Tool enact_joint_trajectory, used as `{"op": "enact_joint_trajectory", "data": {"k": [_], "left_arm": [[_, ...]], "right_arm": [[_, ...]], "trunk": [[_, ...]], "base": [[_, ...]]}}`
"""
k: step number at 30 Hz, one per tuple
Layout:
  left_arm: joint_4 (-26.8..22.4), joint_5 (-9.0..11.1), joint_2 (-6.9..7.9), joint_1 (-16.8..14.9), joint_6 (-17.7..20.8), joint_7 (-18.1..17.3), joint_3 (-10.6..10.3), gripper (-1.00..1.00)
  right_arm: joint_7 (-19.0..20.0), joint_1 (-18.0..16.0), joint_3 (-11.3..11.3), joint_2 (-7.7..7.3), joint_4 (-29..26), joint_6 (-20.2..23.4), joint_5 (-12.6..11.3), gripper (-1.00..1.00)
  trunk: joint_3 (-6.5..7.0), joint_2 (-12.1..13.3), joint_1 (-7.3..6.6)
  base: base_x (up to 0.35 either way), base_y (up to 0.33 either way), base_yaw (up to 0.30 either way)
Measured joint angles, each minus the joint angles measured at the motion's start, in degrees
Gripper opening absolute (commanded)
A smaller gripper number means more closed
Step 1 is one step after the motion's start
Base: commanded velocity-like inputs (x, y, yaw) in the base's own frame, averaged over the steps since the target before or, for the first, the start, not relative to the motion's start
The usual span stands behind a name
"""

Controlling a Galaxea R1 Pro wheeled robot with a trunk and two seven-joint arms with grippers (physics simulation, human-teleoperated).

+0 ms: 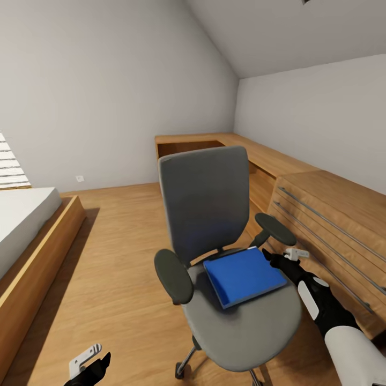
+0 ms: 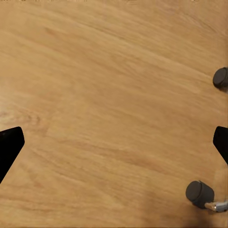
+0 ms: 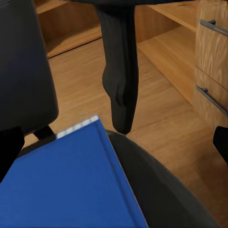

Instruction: In the bedroom, organize the workspace by keeping the computer under the desk, ensuring the monitor is on the desk, placing the keyboard on the desk next to the monitor, placing the mouse on the desk next to the keyboard, moving the folder from the swivel chair onto the desk next to the mouse, stacking the notebook on top of the folder with the pen on top of the notebook, and positioning the swivel chair next to the desk.

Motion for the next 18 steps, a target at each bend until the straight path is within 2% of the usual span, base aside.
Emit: {"op": "enact_joint_trajectory", "data": {"k": [4, 11, 18], "left_arm": [[0.0, 0.0, 0.01, 0.0, 0.0, 0.0, 0.0, 1.00], [0.0, 0.0, 0.02, 0.0, 0.0, 0.1, 0.0, 1.00], [0.0, 0.0, 0.02, 0.0, 0.1, 0.3, 0.0, 1.00]], "right_arm": [[-0.1, 0.0, 0.1, 0.00, 1.2, 0.0, 0.1, 1.00], [-1.2, 0.0, 0.3, -0.05, 6.2, -0.2, 0.1, 1.00], [-1.4, 0.0, 0.4, -0.04, 7.3, -0.3, 0.2, 1.00]], "trunk": [[0.00, 0.0, 0.01], [0.00, 0.0, 0.01], [-0.18, -0.4, 0.22]], "base": [[0.028, 0.000, 0.000], [0.006, 0.000, 0.000], [0.000, 0.000, 0.000]]}}
